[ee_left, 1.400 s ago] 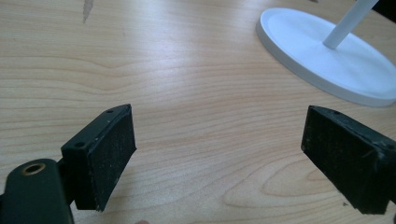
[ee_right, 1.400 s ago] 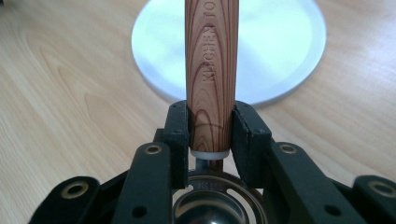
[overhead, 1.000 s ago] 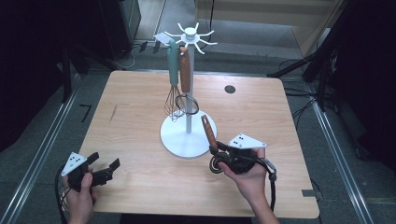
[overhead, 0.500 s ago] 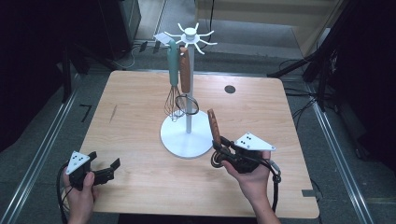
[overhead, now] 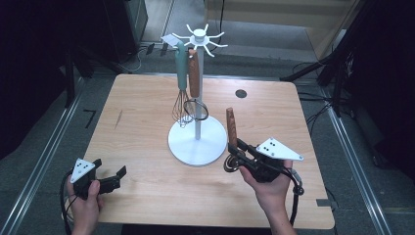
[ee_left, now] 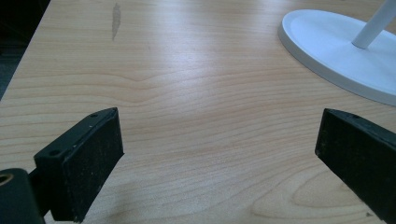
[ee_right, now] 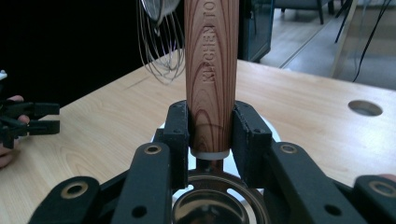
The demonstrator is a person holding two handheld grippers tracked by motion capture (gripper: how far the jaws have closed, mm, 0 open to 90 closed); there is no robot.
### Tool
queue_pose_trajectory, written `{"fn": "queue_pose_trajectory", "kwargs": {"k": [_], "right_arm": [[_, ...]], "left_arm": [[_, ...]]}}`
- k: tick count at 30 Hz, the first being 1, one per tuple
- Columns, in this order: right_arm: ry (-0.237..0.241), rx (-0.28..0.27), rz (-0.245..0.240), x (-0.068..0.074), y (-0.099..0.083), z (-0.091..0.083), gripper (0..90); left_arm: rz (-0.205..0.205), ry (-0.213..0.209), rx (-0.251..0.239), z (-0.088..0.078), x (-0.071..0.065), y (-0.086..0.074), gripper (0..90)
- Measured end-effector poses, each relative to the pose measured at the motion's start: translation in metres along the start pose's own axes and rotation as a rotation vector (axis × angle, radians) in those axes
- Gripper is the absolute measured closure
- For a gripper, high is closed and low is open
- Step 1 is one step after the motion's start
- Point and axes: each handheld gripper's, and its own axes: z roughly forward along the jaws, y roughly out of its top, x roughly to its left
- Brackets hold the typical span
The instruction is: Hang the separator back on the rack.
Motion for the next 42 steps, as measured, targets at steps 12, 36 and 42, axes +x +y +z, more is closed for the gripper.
{"fn": "queue_pose_trajectory", "kwargs": {"k": [12,36,42], "right_arm": [[0.021,-0.035,-0.015,0.004,0.012,-0.002,71.1],[0.038,-0.094,-0.066,0.013,0.033,0.006,71.1],[0.044,-0.110,-0.068,0.016,0.038,0.008,71.1]], "left_arm": [[0.037,0.014,-0.013,-0.002,-0.004,-0.001,0.0],[0.040,0.030,-0.021,-0.003,-0.005,-0.002,0.0],[0.038,0.029,-0.022,-0.003,-0.005,-0.002,0.0]]}}
